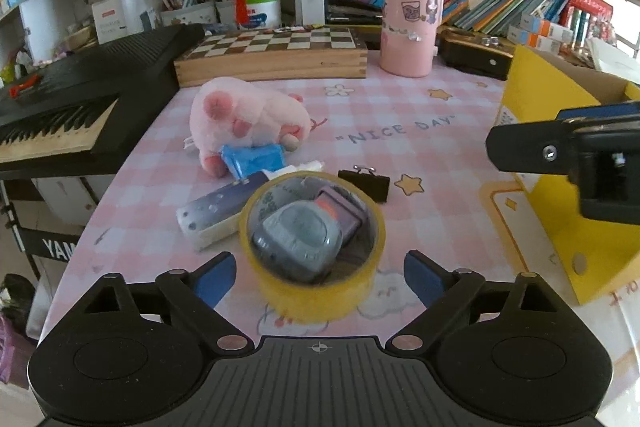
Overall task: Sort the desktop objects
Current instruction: 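Lower the left tool onto the yellow tape roll and grasp its rim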
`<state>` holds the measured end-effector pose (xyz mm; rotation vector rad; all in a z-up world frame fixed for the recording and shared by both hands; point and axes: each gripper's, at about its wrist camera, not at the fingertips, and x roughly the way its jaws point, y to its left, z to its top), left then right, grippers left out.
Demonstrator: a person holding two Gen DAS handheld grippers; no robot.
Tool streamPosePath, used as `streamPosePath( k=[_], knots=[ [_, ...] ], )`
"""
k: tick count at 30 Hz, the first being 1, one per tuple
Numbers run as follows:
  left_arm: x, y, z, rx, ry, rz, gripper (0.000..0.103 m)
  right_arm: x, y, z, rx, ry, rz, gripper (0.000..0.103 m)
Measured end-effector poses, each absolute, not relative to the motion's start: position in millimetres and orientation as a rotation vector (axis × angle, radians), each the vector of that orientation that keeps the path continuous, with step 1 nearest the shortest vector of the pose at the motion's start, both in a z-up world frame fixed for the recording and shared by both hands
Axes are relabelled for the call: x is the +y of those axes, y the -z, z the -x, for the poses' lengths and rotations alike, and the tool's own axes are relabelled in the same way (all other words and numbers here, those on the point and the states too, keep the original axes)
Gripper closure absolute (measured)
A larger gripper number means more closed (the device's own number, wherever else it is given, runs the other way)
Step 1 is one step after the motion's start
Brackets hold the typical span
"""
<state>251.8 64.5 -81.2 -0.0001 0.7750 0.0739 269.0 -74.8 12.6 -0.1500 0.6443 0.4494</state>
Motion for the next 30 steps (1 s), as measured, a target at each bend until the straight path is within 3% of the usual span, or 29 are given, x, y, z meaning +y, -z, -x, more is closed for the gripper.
streamPosePath(
  k=[10,17,30],
  knots=[
    [61,91,-279,0.796,-0.112,-0.034,0.009,-81,-14,-288,0.645,-0.454,0.153,0.047],
    [62,96,-281,0.829,-0.114,-0.046,0.017,-80,-12,-291,0.647,-0.466,0.148,0.047],
    [118,28,-221,0.631,-0.196,0.257,0.017,-74,-7,-293,0.698,-0.493,0.086,0.047]
  ],
)
